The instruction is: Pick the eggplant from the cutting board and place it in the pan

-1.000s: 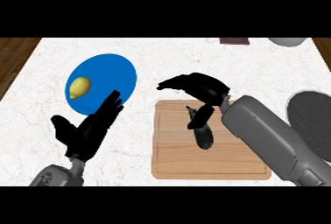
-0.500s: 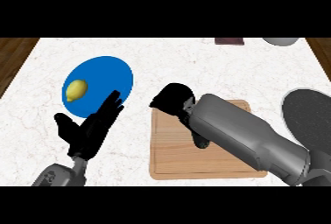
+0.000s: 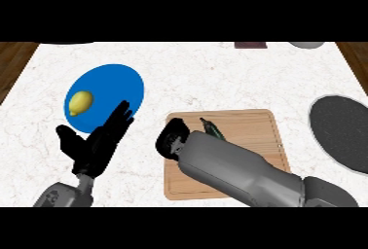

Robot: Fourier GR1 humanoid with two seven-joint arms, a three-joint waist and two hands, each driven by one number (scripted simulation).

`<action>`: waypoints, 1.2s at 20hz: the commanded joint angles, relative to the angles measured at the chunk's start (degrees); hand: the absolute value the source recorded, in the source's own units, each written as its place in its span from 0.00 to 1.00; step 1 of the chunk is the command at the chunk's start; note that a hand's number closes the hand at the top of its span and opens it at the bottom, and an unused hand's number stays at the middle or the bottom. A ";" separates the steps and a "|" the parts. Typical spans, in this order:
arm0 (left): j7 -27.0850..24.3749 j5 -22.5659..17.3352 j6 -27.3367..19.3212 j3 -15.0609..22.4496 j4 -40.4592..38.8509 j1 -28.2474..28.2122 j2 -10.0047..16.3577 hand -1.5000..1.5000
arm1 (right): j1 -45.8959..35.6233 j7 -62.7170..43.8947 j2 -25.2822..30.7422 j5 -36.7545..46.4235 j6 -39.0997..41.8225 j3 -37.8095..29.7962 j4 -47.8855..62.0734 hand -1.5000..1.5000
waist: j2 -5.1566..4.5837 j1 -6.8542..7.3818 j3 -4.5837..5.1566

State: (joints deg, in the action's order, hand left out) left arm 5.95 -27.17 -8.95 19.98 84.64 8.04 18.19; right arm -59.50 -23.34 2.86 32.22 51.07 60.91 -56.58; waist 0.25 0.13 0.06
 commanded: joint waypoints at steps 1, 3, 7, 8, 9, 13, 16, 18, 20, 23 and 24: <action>2.12 1.30 -1.66 0.47 4.45 -2.59 -0.18 0.50 | 6.81 -10.68 -2.71 -0.08 3.88 -0.48 -4.59 0.00 | 0.09 0.06 -0.06; 2.12 1.37 0.59 -1.28 1.66 -0.59 -0.21 0.50 | 8.54 -8.82 -1.57 4.29 2.68 -1.26 -4.96 0.00 | -0.10 -0.29 -0.06; 1.98 1.64 1.47 -2.92 0.87 0.69 -1.83 0.50 | 8.50 -6.06 1.16 7.71 4.80 -2.34 -6.74 0.00 | -0.21 -0.08 -0.06; -0.89 2.87 2.57 -1.73 3.07 -5.36 -0.33 0.50 | 8.08 -5.90 2.71 8.16 5.12 -3.38 -8.33 0.00 | -0.14 0.14 -0.05; 2.76 3.80 -0.09 -0.61 5.37 -4.17 -1.18 0.50 | 11.05 -7.47 0.54 10.81 2.17 0.15 -8.04 0.00 | -0.14 0.17 -0.07; 2.63 1.23 3.60 -4.22 3.80 -2.88 -0.12 0.50 | 5.71 0.51 5.94 15.45 -0.78 0.72 -4.39 0.00 | -0.35 0.49 -0.06; 0.40 4.50 2.93 -3.30 0.91 -1.95 -3.17 0.50 | 8.04 0.24 2.70 18.73 -0.96 0.26 -1.67 0.00 | -0.36 0.23 -0.05; 3.26 3.66 3.64 -4.24 5.45 -4.36 -1.75 0.50 | 9.92 1.74 4.68 20.07 -1.06 -1.80 -4.09 0.00 | -0.24 0.21 -0.06; 4.86 4.54 2.54 -4.26 3.82 -1.66 -3.02 0.50 | 6.42 5.39 6.16 20.90 -0.84 -3.44 -2.08 0.00 | -0.30 0.22 -0.06; 1.55 5.89 3.69 -4.76 -1.05 -0.33 -5.23 0.50 | 11.06 7.21 7.02 24.10 -3.61 -0.86 -3.40 0.00 | -0.32 -0.07 -0.05; 5.09 4.22 4.49 -6.42 5.66 -3.46 -1.69 0.50 | 12.13 5.63 5.43 25.71 -4.15 -0.75 -1.34 0.00 | -0.24 0.32 -0.07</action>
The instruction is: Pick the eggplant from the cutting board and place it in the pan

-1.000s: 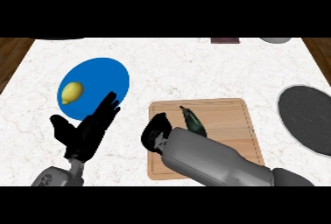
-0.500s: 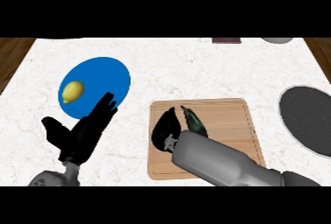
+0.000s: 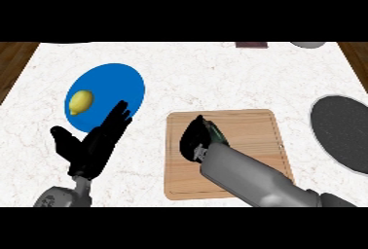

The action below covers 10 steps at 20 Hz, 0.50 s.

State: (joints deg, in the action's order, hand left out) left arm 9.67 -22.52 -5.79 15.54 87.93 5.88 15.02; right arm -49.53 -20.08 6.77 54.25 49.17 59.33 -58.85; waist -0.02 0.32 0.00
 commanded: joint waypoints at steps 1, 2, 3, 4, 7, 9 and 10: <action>-1.83 2.75 -0.15 1.20 1.98 -3.36 -1.83 0.50 | 1.20 2.21 -0.56 4.32 -2.27 -1.71 2.47 0.00 | 0.01 0.15 0.00; -0.82 1.82 0.93 -0.48 -2.07 0.57 -2.37 0.50 | 0.20 3.98 1.74 5.26 -1.05 -2.01 0.26 0.00 | 0.00 -0.14 0.01; 1.75 2.67 -1.15 0.01 1.36 -0.45 -2.15 0.50 | 2.33 4.84 2.48 6.75 -4.98 -0.84 1.27 0.00 | 0.01 0.00 -0.01; -1.52 0.99 3.28 -2.29 -1.98 0.28 -0.79 0.50 | 0.60 7.19 -0.19 7.50 -6.23 -0.65 7.32 0.00 | -0.13 0.24 0.01; 1.86 1.01 2.65 -2.62 2.81 -2.18 -0.31 0.50 | 1.24 9.39 0.20 9.08 -6.30 -2.89 2.83 1.00 | 0.04 0.10 0.00; -1.23 3.40 1.05 -0.61 -1.76 -0.16 -3.98 0.50 | 0.43 15.46 3.91 10.95 -12.33 0.14 3.27 1.00 | -0.09 -0.03 0.00; 3.49 1.09 2.39 -2.68 5.15 -2.55 0.25 0.50 | -1.00 14.06 -1.41 11.69 -10.41 -0.15 6.52 1.00 | -0.02 0.60 -0.01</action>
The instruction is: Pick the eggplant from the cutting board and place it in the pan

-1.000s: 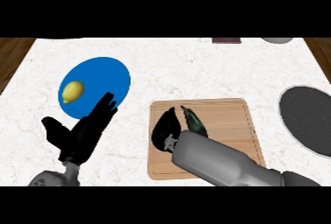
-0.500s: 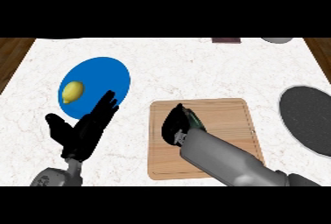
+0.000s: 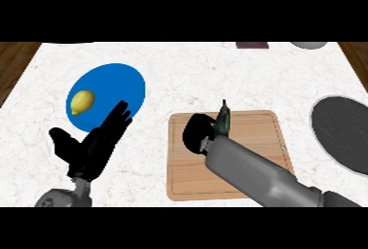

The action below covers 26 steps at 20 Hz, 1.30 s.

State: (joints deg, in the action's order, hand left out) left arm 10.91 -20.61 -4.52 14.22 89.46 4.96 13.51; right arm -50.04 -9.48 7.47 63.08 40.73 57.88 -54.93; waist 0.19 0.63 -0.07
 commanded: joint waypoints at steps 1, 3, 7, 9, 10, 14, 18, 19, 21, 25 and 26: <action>0.30 2.64 -1.51 1.44 -0.54 1.48 -2.17 0.50 | 2.02 6.52 1.21 4.65 -9.65 3.64 5.35 1.00 | -0.44 0.06 0.05; 4.08 2.54 -2.93 0.52 0.77 3.59 -2.18 0.50 | 1.29 8.05 1.44 6.91 -10.90 4.08 5.12 1.00 | -0.34 -0.14 0.04; 0.75 0.80 1.64 -2.24 -1.77 1.60 -1.21 0.50 | 0.12 11.51 1.00 9.66 -14.07 0.72 8.27 1.00 | -0.28 -0.24 0.07; 2.34 2.03 -1.22 -0.58 0.50 0.78 -2.28 0.50 | 5.07 1.57 0.06 7.26 -15.22 -3.82 2.67 1.00 | 0.09 -1.24 0.03; -1.37 0.68 1.26 -1.75 -1.26 -2.83 -1.07 0.50 | 7.87 -2.64 2.02 4.45 -17.52 -8.47 1.44 1.00 | 0.59 -3.17 0.01; -0.72 0.29 -1.46 -5.01 -0.86 -3.31 -0.14 0.50 | 15.06 -12.27 3.72 -4.02 -26.65 -24.58 -1.17 1.00 | 2.16 -10.43 -0.53; -0.63 0.01 -1.35 -4.90 -0.16 -5.90 -0.03 0.50 | 19.82 -19.65 4.24 -2.98 -38.81 -28.83 -12.77 1.00 | 2.87 -9.89 -0.16; -1.51 0.33 -1.78 -4.94 -0.11 -6.22 -0.46 0.50 | 20.79 -20.46 4.29 -2.57 -40.85 -29.05 -16.47 1.00 | 3.01 -9.93 -0.08; -1.33 0.53 -1.47 -4.76 -0.13 -7.11 0.01 0.50 | 24.16 -22.71 3.80 -2.60 -44.92 -30.26 -22.92 1.00 | 2.74 -9.47 -0.05; -1.61 -0.21 -0.72 -6.16 -0.02 -5.88 0.79 0.50 | 30.75 -24.96 4.14 -4.48 -49.69 -32.94 -37.41 1.00 | 2.19 -9.07 0.04; -1.88 1.32 -1.08 -3.71 1.38 -7.63 -0.06 0.50 | 34.25 -24.97 4.05 -5.96 -50.84 -33.41 -40.59 1.00 | 2.07 -8.24 -0.04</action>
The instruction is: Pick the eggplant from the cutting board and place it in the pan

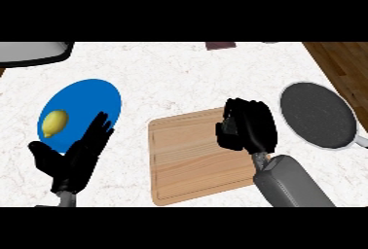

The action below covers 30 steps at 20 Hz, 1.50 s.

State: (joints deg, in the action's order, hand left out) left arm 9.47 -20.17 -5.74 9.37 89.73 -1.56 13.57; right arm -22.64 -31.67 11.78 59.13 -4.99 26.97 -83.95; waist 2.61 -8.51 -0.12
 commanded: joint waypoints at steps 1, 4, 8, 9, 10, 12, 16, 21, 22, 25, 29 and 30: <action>0.74 0.24 0.13 -0.21 0.69 1.12 0.66 0.50 | 9.27 -2.94 -0.16 -3.19 -7.06 -3.93 -14.47 1.00 | -0.79 0.95 -0.01; 0.12 -0.57 1.49 0.14 0.62 1.27 0.10 0.50 | 17.07 -2.92 0.47 -6.75 -8.58 -4.75 -25.82 1.00 | -1.26 2.51 0.06; 0.43 0.65 1.78 1.69 1.30 1.34 -0.33 0.50 | 30.80 2.19 6.38 -14.52 -11.98 -11.41 -35.21 1.00 | -2.02 5.21 0.01; 0.21 1.84 1.52 3.32 0.78 2.82 -1.83 0.50 | 31.72 6.20 8.27 -17.50 -13.26 -14.99 -33.38 1.00 | -2.37 6.43 0.02; 1.58 1.16 2.46 2.82 1.29 2.47 -0.73 0.50 | 34.42 8.25 10.67 -20.52 -12.07 -17.13 -36.34 1.00 | -2.35 6.69 0.04; 3.06 3.53 -0.27 4.29 1.73 4.38 -3.49 0.50 | 33.50 10.29 10.37 -19.34 -13.09 -20.89 -30.62 1.00 | -2.54 7.87 0.09; 2.22 1.70 3.95 2.20 -1.70 6.56 -2.51 0.50 | 30.32 15.08 13.39 -20.24 -13.46 -27.52 -22.88 1.00 | -2.65 8.23 0.11; -0.66 3.15 5.45 2.38 -1.11 3.91 -2.05 0.50 | 24.65 28.75 11.70 -23.47 -23.11 -33.72 -3.59 1.00 | -2.75 8.89 0.05; -1.50 3.87 4.86 1.58 -5.93 7.19 -3.68 0.50 | 22.04 26.87 9.85 -20.16 -24.27 -32.42 -2.56 1.00 | -2.77 8.67 0.09; 3.80 3.42 2.78 2.95 1.05 5.66 -3.78 0.50 | 17.80 31.14 11.28 -22.79 -29.21 -38.69 6.87 1.00 | -2.77 9.27 0.01; 0.66 4.21 3.89 2.74 -4.10 7.52 -5.25 0.50 | 7.37 38.95 12.65 -27.90 -32.38 -43.87 23.11 1.00 | -3.04 9.71 -0.03; 2.84 3.84 3.99 2.14 -2.14 8.02 -4.32 0.50 | 6.16 42.04 14.45 -30.55 -31.06 -45.65 25.89 1.00 | -2.91 9.51 -0.01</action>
State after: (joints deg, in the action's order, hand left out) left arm 10.93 -16.56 -1.77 11.81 87.11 5.39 9.29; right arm -9.55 3.13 24.36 33.24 -34.02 -13.58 -70.28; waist -0.27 0.75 -0.11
